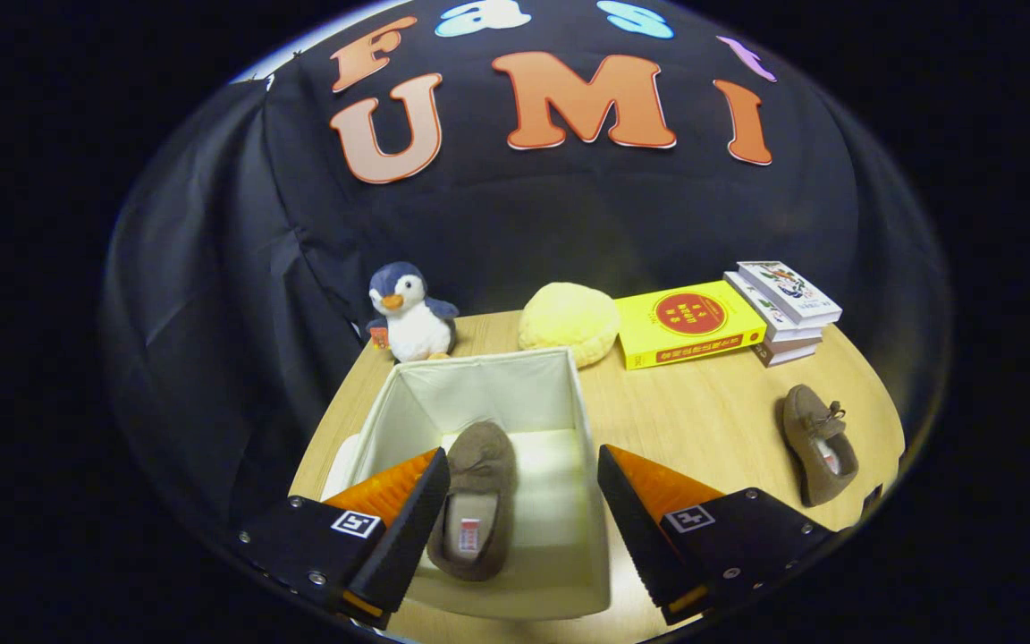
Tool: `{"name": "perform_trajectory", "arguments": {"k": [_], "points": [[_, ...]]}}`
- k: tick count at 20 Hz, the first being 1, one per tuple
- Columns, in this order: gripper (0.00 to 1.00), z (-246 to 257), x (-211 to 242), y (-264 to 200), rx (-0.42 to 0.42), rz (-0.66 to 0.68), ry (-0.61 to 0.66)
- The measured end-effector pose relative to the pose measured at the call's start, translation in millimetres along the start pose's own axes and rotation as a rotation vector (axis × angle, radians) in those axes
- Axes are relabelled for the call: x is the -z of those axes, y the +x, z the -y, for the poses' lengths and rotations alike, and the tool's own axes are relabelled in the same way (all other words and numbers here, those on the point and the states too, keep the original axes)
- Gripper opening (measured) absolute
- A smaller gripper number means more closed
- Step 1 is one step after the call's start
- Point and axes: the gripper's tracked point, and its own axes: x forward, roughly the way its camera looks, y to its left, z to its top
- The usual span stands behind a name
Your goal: Open the storage box then place both shoes into the box .Put the left shoe in first, then the right shoe, with the right side of both shoes facing outward in a uniform manner.
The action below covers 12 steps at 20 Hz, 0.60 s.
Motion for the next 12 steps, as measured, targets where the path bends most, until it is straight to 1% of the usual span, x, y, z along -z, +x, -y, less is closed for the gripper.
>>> {"name": "perform_trajectory", "arguments": {"k": [4,7,12], "points": [[0.99,61,-10,-12,0.058,0.024,0.024],[0.99,116,-12,-20,0.115,0.035,0.039],[0.99,205,-3,-29,0.2,0.023,0.065]]}}
